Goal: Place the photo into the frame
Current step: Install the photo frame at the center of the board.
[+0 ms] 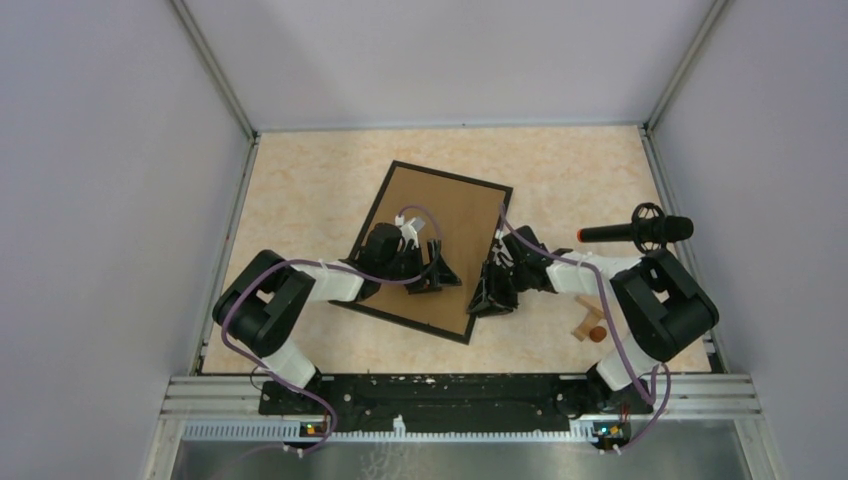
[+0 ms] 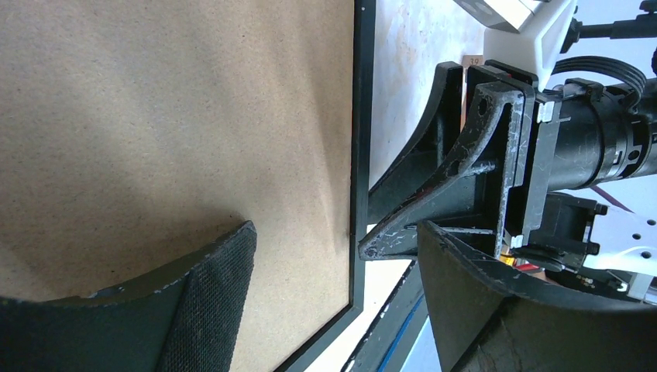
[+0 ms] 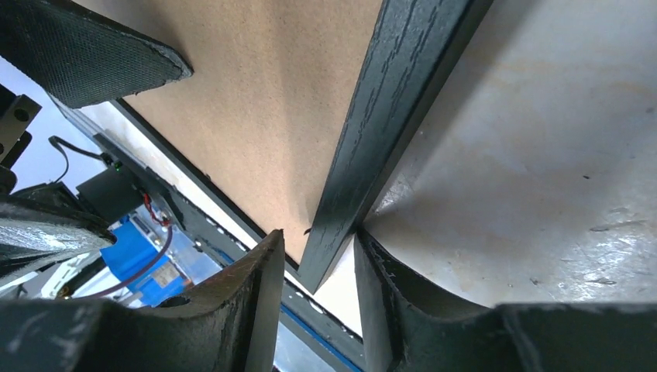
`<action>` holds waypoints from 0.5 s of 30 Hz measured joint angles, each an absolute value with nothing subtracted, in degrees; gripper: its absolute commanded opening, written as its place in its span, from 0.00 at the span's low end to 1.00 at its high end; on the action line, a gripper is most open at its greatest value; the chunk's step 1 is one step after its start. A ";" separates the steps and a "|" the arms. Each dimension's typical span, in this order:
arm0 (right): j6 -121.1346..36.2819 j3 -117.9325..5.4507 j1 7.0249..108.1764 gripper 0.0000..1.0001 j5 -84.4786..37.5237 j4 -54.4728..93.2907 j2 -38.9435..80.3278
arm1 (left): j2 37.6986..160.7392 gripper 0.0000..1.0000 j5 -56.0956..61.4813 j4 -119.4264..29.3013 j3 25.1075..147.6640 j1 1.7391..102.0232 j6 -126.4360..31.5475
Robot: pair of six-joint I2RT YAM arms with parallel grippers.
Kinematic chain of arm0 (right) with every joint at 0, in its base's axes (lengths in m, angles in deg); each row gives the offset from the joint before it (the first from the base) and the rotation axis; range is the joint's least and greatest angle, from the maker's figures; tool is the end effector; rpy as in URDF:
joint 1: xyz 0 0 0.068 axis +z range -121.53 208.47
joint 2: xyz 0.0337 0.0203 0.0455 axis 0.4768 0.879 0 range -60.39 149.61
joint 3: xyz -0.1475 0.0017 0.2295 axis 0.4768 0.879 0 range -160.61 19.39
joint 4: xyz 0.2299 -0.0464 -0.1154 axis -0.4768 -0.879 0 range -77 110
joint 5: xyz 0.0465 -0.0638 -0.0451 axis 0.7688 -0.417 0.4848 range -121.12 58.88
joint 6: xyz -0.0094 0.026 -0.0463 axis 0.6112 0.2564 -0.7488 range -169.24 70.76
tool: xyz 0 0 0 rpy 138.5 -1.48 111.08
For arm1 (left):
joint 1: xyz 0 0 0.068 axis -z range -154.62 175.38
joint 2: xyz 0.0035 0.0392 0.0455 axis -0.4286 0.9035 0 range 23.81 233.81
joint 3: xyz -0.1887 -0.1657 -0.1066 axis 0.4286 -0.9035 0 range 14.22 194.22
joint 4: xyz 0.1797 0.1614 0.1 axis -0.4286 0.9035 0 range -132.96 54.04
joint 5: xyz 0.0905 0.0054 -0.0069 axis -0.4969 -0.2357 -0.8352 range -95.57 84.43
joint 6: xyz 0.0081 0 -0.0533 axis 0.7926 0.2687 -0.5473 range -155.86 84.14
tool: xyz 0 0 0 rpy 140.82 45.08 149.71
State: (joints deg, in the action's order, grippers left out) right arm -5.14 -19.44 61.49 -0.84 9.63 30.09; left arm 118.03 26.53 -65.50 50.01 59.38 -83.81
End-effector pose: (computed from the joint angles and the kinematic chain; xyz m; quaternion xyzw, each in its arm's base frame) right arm 0.2169 0.1623 0.1301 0.0276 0.9384 0.3437 0.0245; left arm 0.2407 -0.1852 0.1384 0.0209 0.8648 -0.4726 0.1687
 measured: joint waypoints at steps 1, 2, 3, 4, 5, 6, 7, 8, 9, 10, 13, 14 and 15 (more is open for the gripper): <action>-5.10 -19.15 61.36 0.38 -0.70 10.00 29.94 | 118.03 0.82 26.53 -65.57 49.99 59.38 -83.81; -5.28 -18.95 61.36 0.37 -0.84 10.16 29.72 | 118.03 0.82 26.53 -65.70 49.90 59.38 -83.81; -5.54 -18.82 61.36 0.36 -1.12 10.09 29.45 | 118.03 0.82 26.53 -65.85 49.81 59.38 -83.81; -5.82 -18.74 61.36 0.35 -1.60 9.98 29.19 | 118.03 0.82 26.53 -65.92 49.77 59.38 -83.81; -6.13 -18.63 61.34 0.33 -1.95 9.81 28.95 | 118.03 0.82 26.53 -65.94 49.77 59.38 -83.81; -6.35 -18.47 61.34 0.29 -2.50 9.46 28.60 | 118.03 0.82 26.53 -65.99 49.75 59.38 -83.81; -6.72 -18.47 61.31 0.28 -3.15 8.85 28.27 | 118.03 0.82 26.53 -66.03 49.75 59.38 -83.81; -7.13 -18.47 61.31 0.26 -3.85 8.28 28.01 | 118.03 0.82 26.53 -66.07 49.72 59.38 -83.83; -7.33 -18.47 61.31 0.25 -4.53 7.80 27.86 | 118.03 0.82 26.53 -66.09 49.72 59.38 -83.83; -7.51 -18.47 61.31 0.24 -4.97 7.45 27.75 | 118.03 0.82 26.53 -66.12 49.70 59.38 -83.85; -7.75 -18.54 61.31 0.24 -5.16 7.34 27.75 | 118.05 0.82 26.53 -66.16 49.68 59.38 -83.94; -7.81 -18.58 61.38 0.25 -5.19 7.27 27.75 | 118.05 0.82 26.53 -66.18 49.68 59.38 -83.94; -7.90 -18.69 61.51 0.25 -5.29 7.16 27.75 | 118.05 0.82 26.53 -66.18 49.68 59.38 -83.96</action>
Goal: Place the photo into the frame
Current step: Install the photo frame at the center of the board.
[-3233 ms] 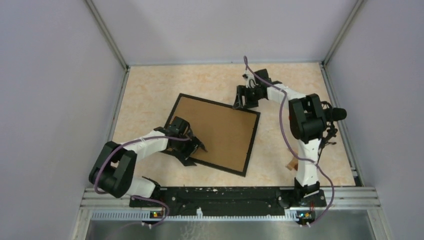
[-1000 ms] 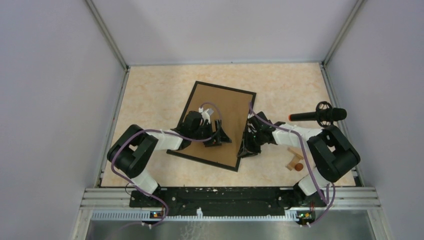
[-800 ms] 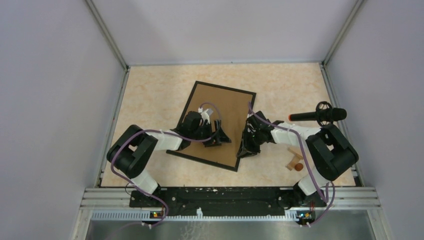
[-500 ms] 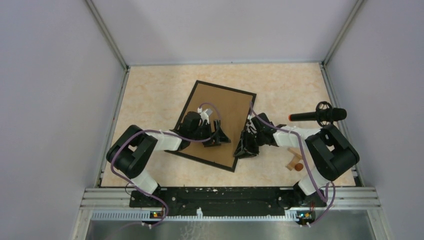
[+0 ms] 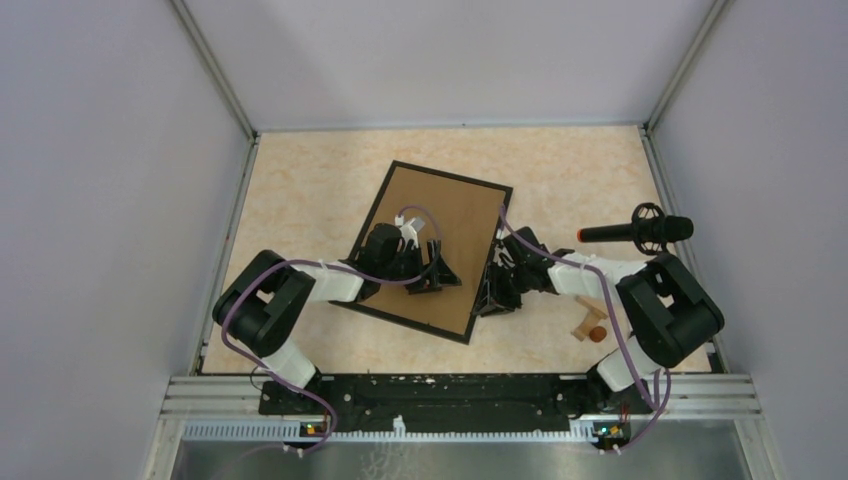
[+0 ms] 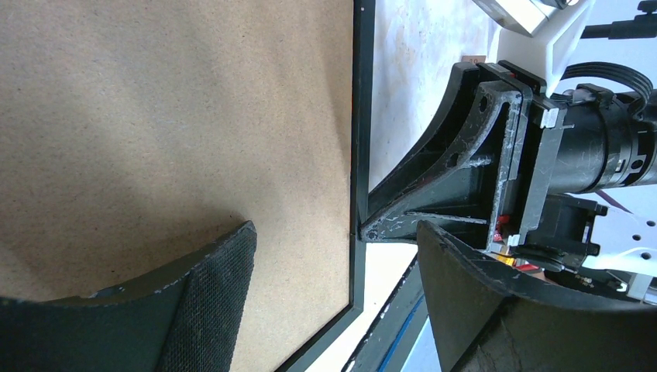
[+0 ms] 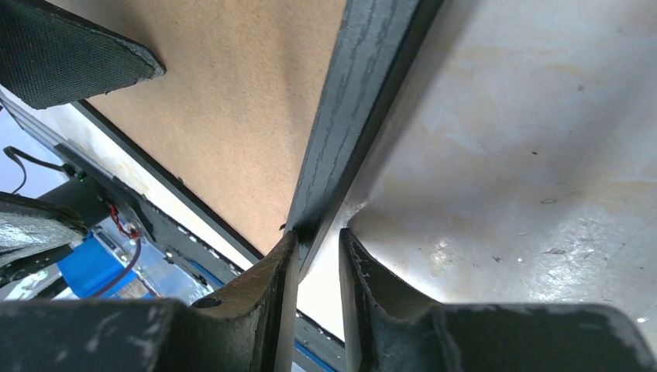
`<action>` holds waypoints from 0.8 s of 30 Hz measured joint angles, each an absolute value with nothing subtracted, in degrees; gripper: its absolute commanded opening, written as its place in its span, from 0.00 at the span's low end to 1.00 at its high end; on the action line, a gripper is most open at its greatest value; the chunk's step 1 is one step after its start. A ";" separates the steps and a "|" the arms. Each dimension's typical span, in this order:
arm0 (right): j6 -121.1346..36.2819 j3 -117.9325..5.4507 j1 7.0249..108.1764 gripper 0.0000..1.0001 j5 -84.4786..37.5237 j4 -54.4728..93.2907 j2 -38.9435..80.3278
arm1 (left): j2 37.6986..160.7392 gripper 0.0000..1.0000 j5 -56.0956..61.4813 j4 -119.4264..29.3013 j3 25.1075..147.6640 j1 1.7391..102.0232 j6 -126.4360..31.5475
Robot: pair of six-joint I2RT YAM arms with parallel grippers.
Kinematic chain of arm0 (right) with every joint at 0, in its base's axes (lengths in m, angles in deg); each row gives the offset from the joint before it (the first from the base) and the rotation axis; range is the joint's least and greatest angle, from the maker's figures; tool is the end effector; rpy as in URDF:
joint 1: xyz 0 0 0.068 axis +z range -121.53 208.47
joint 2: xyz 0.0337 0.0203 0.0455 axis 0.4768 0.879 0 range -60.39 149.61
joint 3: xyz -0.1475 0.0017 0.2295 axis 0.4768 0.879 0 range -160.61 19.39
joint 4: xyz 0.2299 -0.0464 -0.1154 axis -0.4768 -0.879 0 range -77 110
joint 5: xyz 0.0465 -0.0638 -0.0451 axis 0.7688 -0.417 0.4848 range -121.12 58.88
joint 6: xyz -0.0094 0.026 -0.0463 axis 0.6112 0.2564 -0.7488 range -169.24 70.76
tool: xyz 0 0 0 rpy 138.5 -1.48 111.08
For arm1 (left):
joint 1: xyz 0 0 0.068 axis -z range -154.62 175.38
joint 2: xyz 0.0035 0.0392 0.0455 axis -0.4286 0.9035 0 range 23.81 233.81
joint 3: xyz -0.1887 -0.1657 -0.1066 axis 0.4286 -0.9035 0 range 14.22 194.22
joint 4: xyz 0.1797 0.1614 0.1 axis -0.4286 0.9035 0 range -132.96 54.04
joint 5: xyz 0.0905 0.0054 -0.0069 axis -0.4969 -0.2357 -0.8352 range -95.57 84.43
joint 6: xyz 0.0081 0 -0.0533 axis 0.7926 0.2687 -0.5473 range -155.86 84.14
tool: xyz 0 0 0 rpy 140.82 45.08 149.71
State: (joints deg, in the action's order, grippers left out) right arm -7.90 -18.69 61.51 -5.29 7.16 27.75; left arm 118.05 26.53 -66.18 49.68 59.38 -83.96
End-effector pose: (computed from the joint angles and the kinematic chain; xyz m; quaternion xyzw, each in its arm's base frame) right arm 0.2119 0.1563 0.1337 0.0164 0.9489 0.3112 0.0506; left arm 0.2402 -0.1849 0.1378 0.0207 0.8636 -0.4741 0.1701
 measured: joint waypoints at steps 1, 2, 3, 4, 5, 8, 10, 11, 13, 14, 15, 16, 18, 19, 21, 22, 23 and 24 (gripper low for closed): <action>-7.96 -18.98 61.77 0.25 -5.51 6.84 27.82 | 118.05 0.82 26.53 -66.18 49.68 59.38 -83.96; -8.12 -19.24 62.01 0.25 -5.67 6.66 27.95 | 118.05 0.82 26.53 -66.18 49.68 59.38 -83.98; -8.14 -19.57 62.23 0.25 -5.93 6.55 28.19 | 118.05 0.82 26.53 -66.18 49.66 59.38 -83.98; -8.12 -19.81 62.41 0.25 -5.99 6.51 28.45 | 118.05 0.82 26.53 -66.20 49.66 59.38 -84.00; -8.05 -20.09 62.58 0.26 -5.99 6.53 28.82 | 118.05 0.82 26.53 -66.20 49.66 59.38 -84.03; -7.53 -20.68 62.80 0.26 -5.97 6.29 29.52 | 118.05 0.82 26.46 -66.42 49.53 59.38 -84.22; -6.81 -20.92 62.80 0.26 -6.02 5.98 29.80 | 118.05 0.82 26.35 -66.92 49.18 59.38 -84.49; -6.26 -20.99 62.80 0.25 -6.04 5.83 29.91 | 118.05 0.81 26.31 -67.21 49.00 59.38 -84.64; -5.21 -21.60 62.80 0.25 -6.39 4.93 30.46 | 118.05 0.81 26.24 -68.02 48.54 59.34 -84.94; -4.77 -21.97 62.82 0.25 -6.52 4.41 30.72 | 118.05 0.81 26.18 -68.45 48.28 59.29 -85.21; -4.07 -22.47 62.89 0.24 -6.85 3.60 31.38 | 118.05 0.81 26.14 -68.85 48.06 59.27 -85.45; -3.42 -23.26 63.06 0.25 -7.33 2.46 32.23 | 118.05 0.81 26.09 -69.37 47.80 59.27 -85.58; -1.95 -24.99 63.50 0.24 -8.20 0.19 33.45 | 118.03 0.81 26.03 -70.18 47.36 59.27 -85.82; -0.97 -25.84 63.76 0.24 -8.86 -1.08 34.04 | 117.94 0.81 25.89 -70.53 47.14 59.27 -85.95; 1.37 -27.30 64.92 0.25 -10.10 -2.58 35.33 | 117.57 0.81 25.46 -70.88 46.71 59.23 -85.99; 2.46 -28.09 65.69 0.24 -10.67 -2.89 36.01 | 117.33 0.81 25.22 -70.92 46.49 59.23 -86.04; 3.53 -29.34 66.71 0.25 -11.37 -3.42 36.95 | 117.13 0.81 25.04 -70.97 46.31 59.21 -86.06; 4.12 -30.39 67.48 0.25 -12.07 -4.09 37.61 | 117.00 0.81 24.93 -70.95 46.23 59.23 -86.06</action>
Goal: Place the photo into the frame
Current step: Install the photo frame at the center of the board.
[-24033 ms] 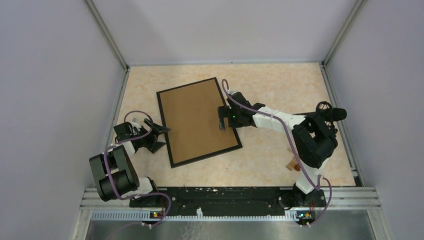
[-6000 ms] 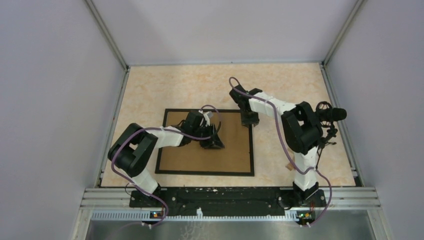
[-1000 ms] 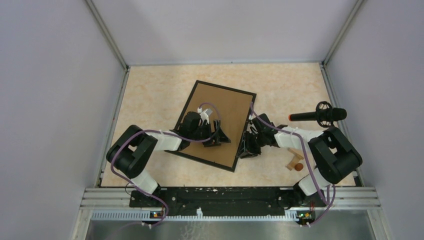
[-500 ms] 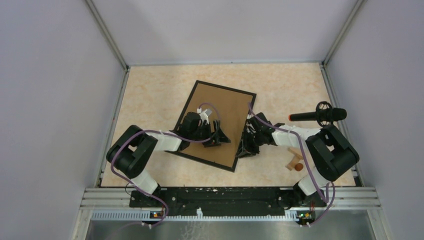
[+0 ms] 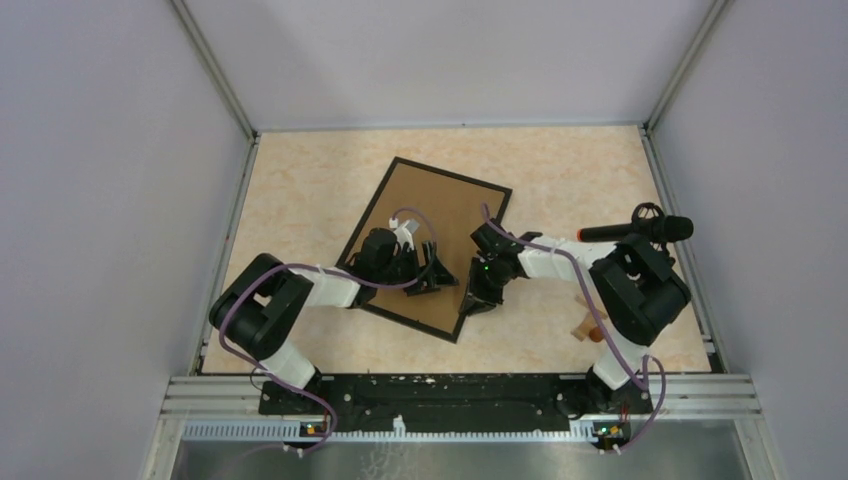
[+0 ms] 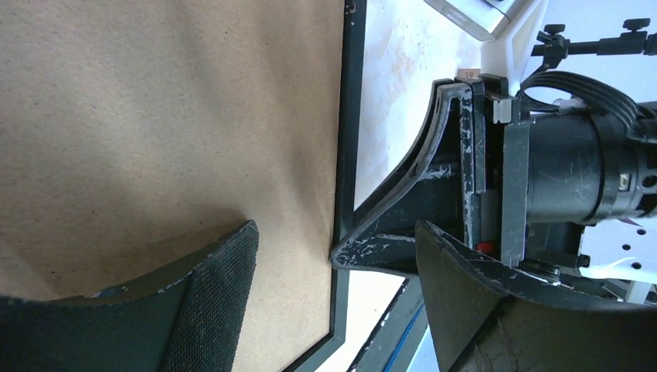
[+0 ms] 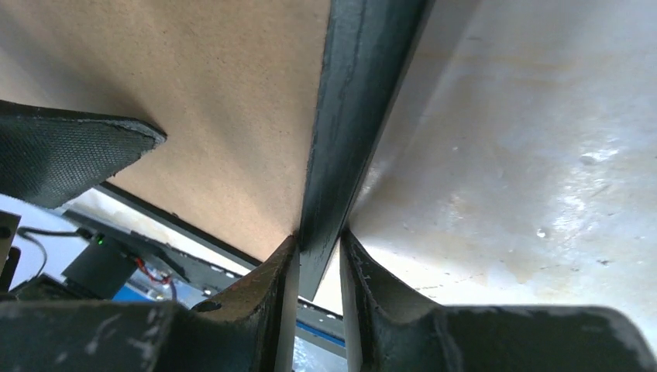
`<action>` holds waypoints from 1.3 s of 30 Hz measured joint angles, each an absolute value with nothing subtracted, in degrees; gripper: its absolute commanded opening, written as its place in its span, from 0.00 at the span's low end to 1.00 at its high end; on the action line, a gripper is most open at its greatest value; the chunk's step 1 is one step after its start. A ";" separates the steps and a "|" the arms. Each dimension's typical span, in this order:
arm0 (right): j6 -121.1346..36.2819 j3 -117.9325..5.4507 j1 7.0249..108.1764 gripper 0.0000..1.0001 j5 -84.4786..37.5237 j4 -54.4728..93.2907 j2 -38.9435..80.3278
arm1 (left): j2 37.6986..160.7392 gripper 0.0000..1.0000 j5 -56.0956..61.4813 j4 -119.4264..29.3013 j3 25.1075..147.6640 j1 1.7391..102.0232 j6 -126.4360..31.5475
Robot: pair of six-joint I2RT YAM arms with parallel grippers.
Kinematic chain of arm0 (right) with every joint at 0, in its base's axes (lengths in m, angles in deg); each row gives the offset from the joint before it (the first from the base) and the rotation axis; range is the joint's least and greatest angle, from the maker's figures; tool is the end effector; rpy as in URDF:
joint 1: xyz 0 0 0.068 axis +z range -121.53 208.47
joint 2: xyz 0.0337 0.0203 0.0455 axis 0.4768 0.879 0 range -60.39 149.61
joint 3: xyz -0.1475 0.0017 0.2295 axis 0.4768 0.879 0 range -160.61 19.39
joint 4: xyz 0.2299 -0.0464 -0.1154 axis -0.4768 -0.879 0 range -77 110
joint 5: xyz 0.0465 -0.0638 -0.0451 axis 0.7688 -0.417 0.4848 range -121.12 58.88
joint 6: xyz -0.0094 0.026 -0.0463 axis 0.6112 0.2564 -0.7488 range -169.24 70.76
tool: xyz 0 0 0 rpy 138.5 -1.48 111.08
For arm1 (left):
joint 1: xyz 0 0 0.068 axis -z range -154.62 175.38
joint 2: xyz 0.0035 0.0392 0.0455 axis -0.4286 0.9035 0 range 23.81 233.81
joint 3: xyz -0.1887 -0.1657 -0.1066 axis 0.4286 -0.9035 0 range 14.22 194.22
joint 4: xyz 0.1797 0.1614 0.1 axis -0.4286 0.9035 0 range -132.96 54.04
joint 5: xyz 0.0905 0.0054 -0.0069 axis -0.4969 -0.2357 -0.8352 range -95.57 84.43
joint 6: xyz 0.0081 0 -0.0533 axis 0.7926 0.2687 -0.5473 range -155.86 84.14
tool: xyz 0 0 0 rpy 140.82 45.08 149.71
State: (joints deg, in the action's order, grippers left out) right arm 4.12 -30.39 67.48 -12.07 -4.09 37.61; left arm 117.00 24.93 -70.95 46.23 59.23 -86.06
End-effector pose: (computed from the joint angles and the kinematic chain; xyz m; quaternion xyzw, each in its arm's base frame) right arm 0.2237 0.1961 0.1297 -0.0965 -0.9700 -0.2227 0.0130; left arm 0.2332 -0.1782 0.1341 0.0032 0.8578 -0.4791 0.1861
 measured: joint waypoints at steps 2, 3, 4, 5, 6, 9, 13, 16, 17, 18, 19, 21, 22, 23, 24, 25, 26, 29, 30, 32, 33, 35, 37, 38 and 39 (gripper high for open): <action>4.87 -33.14 69.07 0.25 -14.28 -6.52 38.85 | 116.74 0.81 24.65 -70.60 46.20 59.23 -85.97; 4.98 -34.28 69.77 0.25 -15.81 -8.09 39.09 | 116.63 0.81 24.52 -70.42 46.20 59.23 -85.93; 5.00 -34.93 70.34 0.26 -17.08 -8.99 39.09 | 116.52 0.81 24.34 -70.29 46.20 59.29 -85.88; 4.95 -35.54 70.80 0.27 -18.12 -9.67 38.96 | 116.43 0.81 24.17 -70.16 46.20 59.34 -85.86; 4.82 -36.33 71.30 0.30 -19.65 -10.56 38.68 | 116.30 0.81 23.99 -70.03 46.20 59.40 -85.86; 2.13 -37.95 72.26 0.41 -23.92 -12.05 37.83 | 115.86 0.81 23.47 -69.48 46.29 59.60 -85.47; -3.33 -37.69 67.91 0.43 -23.59 -10.28 36.06 | 114.33 0.81 23.69 -65.72 47.06 59.60 -84.07; -7.59 -37.18 60.90 0.41 -21.14 -9.19 30.00 | 114.18 0.81 24.47 -62.44 48.76 59.60 -83.04; -7.94 -37.18 60.37 0.40 -21.12 -9.05 29.43 | 114.18 0.80 24.63 -61.59 49.24 59.60 -82.76; -9.01 -37.18 58.54 0.40 -20.57 -8.68 28.01 | 114.44 0.80 25.02 -60.65 50.01 59.60 -82.65; -9.95 -37.18 56.96 0.39 -19.79 -8.27 26.92 | 115.03 0.79 25.28 -60.26 50.77 59.60 -82.65; -11.48 -37.18 54.12 0.37 -18.04 -7.20 26.24 | 117.22 0.77 26.05 -60.35 52.83 59.49 -82.98; -12.10 -37.18 53.10 0.35 -17.27 -6.69 26.53 | 118.60 0.76 26.51 -60.65 53.92 59.42 -83.33; -12.62 -37.18 52.22 0.34 -16.70 -6.32 27.03 | 119.78 0.75 26.73 -61.05 54.71 59.31 -83.65; -13.21 -37.18 51.50 0.33 -16.16 -5.89 27.77 | 121.09 0.74 27.21 -61.64 55.56 59.18 -84.18; -13.65 -37.18 51.11 0.32 -15.61 -5.40 28.80 | 122.51 0.74 27.91 -62.31 56.63 59.10 -84.66; -13.93 -37.18 51.02 0.31 -15.24 -4.95 29.67 | 123.16 0.73 27.97 -62.62 57.24 59.10 -84.86; -14.81 -37.18 50.82 0.27 -13.95 -3.33 33.24 | 125.07 0.72 27.77 -63.19 58.90 59.05 -85.08; -14.96 -37.18 50.80 0.25 -13.71 -2.74 34.35 | 125.37 0.72 27.77 -63.43 59.06 59.05 -85.16; -15.33 -37.34 50.76 0.25 -13.38 -1.58 36.78 | 125.52 0.72 27.75 -63.80 59.03 58.99 -85.34; -15.53 -37.36 50.67 0.25 -13.29 -1.19 37.78 | 125.61 0.72 27.69 -64.13 58.97 58.99 -85.45; -15.75 -37.38 50.47 0.25 -12.99 -0.25 39.44 | 125.63 0.72 27.60 -65.20 58.33 58.90 -85.67; -15.72 -37.58 50.04 0.24 -11.83 0.54 40.54 | 125.63 0.72 27.64 -66.62 57.50 58.83 -86.08; -15.83 -37.75 49.88 0.24 -11.63 0.76 40.69 | 125.63 0.71 27.62 -67.21 57.18 58.83 -86.28; -15.81 -37.80 49.71 0.24 -11.31 0.93 40.91 | 125.63 0.71 27.62 -67.62 56.98 58.83 -86.41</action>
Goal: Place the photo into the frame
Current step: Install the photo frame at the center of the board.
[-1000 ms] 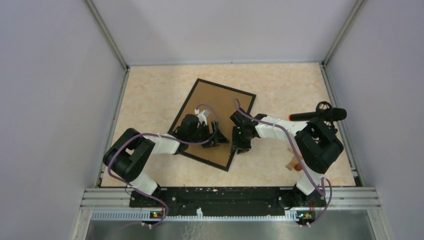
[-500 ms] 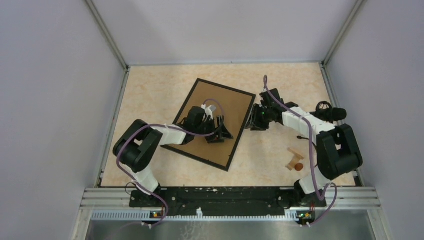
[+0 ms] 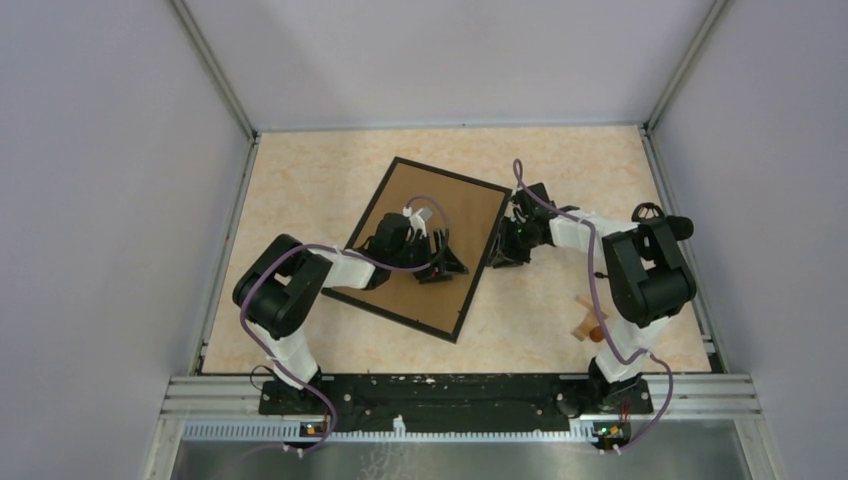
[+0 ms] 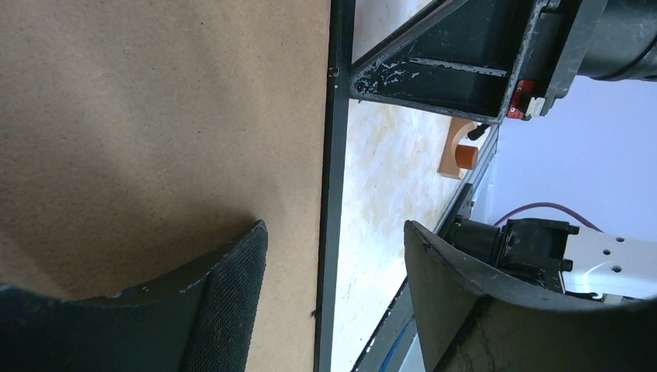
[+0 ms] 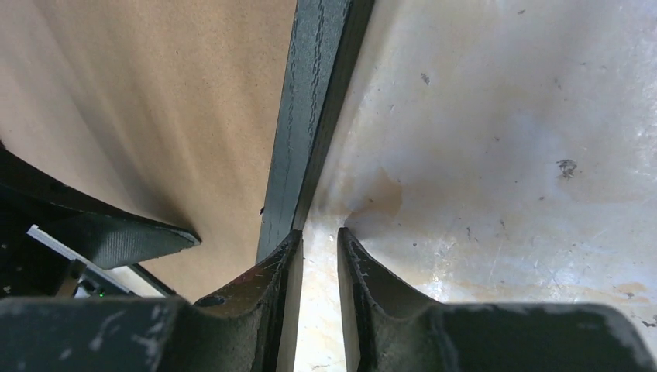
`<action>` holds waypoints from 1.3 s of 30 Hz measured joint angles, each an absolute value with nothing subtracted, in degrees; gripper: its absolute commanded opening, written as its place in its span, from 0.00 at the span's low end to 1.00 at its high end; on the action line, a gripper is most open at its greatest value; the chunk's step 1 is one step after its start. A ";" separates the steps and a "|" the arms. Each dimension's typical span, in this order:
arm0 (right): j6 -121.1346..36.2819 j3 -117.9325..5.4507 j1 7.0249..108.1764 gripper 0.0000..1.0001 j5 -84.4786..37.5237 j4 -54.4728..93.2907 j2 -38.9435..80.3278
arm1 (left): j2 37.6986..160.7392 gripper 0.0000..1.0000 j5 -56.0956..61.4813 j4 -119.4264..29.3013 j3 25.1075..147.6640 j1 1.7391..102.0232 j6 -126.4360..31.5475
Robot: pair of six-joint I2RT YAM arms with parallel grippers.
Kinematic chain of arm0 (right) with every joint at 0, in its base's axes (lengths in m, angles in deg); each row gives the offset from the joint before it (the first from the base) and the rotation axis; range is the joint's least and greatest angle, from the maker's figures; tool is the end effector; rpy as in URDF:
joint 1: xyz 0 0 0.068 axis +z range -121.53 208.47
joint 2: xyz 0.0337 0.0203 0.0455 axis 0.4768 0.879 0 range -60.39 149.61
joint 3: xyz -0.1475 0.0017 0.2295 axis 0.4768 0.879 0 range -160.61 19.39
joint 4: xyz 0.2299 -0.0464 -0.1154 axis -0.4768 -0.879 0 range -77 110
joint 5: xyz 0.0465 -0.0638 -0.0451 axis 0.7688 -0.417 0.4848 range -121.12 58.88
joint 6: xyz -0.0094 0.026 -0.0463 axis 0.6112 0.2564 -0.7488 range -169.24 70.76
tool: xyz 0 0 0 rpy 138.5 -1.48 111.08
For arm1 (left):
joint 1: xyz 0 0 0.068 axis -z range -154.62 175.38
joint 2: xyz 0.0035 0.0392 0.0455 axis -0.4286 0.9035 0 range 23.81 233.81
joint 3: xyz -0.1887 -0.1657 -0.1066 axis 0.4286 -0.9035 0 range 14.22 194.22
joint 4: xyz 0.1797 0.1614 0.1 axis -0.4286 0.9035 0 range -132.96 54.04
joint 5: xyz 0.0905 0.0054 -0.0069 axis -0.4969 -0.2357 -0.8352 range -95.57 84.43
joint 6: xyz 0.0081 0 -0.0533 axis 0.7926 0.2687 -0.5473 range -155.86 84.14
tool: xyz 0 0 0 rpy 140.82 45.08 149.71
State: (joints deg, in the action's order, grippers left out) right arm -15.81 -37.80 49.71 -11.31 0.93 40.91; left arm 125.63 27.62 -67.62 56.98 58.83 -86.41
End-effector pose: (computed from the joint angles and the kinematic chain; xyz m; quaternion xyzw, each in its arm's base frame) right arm 0.3104 0.1335 0.1490 0.0621 0.9570 0.2536 0.1262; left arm 0.2705 -0.2021 0.1340 0.0057 0.8581 -0.4869 0.1632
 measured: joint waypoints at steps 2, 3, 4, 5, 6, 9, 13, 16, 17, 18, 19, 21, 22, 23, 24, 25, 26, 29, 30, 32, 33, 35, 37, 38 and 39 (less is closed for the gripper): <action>-15.81 -37.93 49.45 0.25 -9.97 1.09 41.39 | 125.63 0.71 27.62 -68.43 56.61 58.83 -86.61; -15.81 -38.04 49.29 0.25 -9.56 1.11 41.52 | 125.63 0.71 27.62 -68.67 56.48 58.83 -86.65; -15.81 -38.04 49.21 0.26 -9.29 1.13 41.58 | 125.63 0.71 27.62 -68.87 56.39 58.83 -86.74; -15.81 -38.04 49.18 0.27 -9.18 1.13 41.58 | 125.63 0.71 27.62 -69.00 56.32 58.83 -86.76; -15.81 -38.04 49.05 0.27 -9.16 1.15 41.56 | 125.63 0.71 27.62 -69.18 56.24 58.83 -86.76; -15.75 -37.99 48.53 0.28 -8.94 1.48 41.45 | 125.63 0.71 27.67 -69.55 56.00 58.75 -86.78; -15.72 -37.99 48.16 0.29 -8.51 3.08 41.45 | 125.63 0.71 27.71 -69.77 55.95 58.75 -86.78; -15.70 -37.99 48.16 0.29 -7.46 4.34 41.78 | 125.79 0.71 27.86 -69.92 55.93 58.72 -86.78; -15.68 -37.99 48.16 0.28 -7.17 4.82 42.11 | 125.83 0.71 27.86 -69.98 55.93 58.72 -86.78; -15.66 -37.99 48.16 0.28 -6.98 5.13 42.50 | 125.87 0.71 27.88 -70.03 55.93 58.70 -86.78; -15.55 -38.04 48.16 0.28 -6.37 5.46 42.94 | 125.87 0.71 27.97 -70.03 55.93 58.66 -86.78; -15.57 -38.17 48.24 0.28 -5.91 5.66 43.27 | 125.87 0.71 27.99 -70.03 55.93 58.66 -86.78; -15.61 -38.23 48.31 0.28 -5.91 5.61 43.29 | 125.92 0.71 27.99 -70.05 55.93 58.66 -86.78; -15.64 -38.47 48.48 0.28 -5.99 5.31 43.40 | 125.96 0.71 28.04 -70.12 55.93 58.66 -86.78; -15.68 -38.60 48.61 0.28 -6.23 5.24 43.42 | 125.98 0.71 28.08 -70.14 55.93 58.62 -86.80; -15.68 -38.71 48.61 0.28 -6.45 5.04 43.46 | 125.98 0.71 28.08 -70.14 55.93 58.62 -86.80; -15.70 -38.91 48.75 0.27 -6.69 4.85 43.60 | 125.98 0.71 28.10 -70.16 55.93 58.62 -86.80; -15.64 -39.94 49.03 0.27 -7.50 3.34 44.01 | 125.98 0.71 28.08 -70.12 55.95 58.62 -86.78; -15.57 -40.33 49.12 0.27 -7.79 2.75 44.19 | 125.98 0.71 28.08 -70.09 55.95 58.62 -86.76; -15.18 -41.07 49.36 0.27 -8.38 1.85 44.58 | 125.98 0.71 28.06 -69.98 55.95 58.62 -86.76; -14.87 -41.77 49.53 0.26 -8.75 0.89 44.97 | 125.98 0.71 28.06 -69.90 56.00 58.62 -86.76; -14.19 -43.87 49.90 0.27 -9.49 -1.73 46.17 | 125.98 0.71 28.06 -69.85 56.02 58.62 -86.74; -13.08 -46.08 50.25 0.27 -10.78 -4.11 47.53 | 125.98 0.71 28.06 -69.85 56.02 58.62 -86.74; -12.47 -46.98 50.49 0.26 -11.02 -4.73 48.19 | 125.98 0.71 28.01 -69.83 56.02 58.62 -86.69; -11.83 -47.81 50.71 0.26 -11.50 -5.40 48.80 | 125.98 0.71 27.93 -69.88 56.02 58.51 -86.65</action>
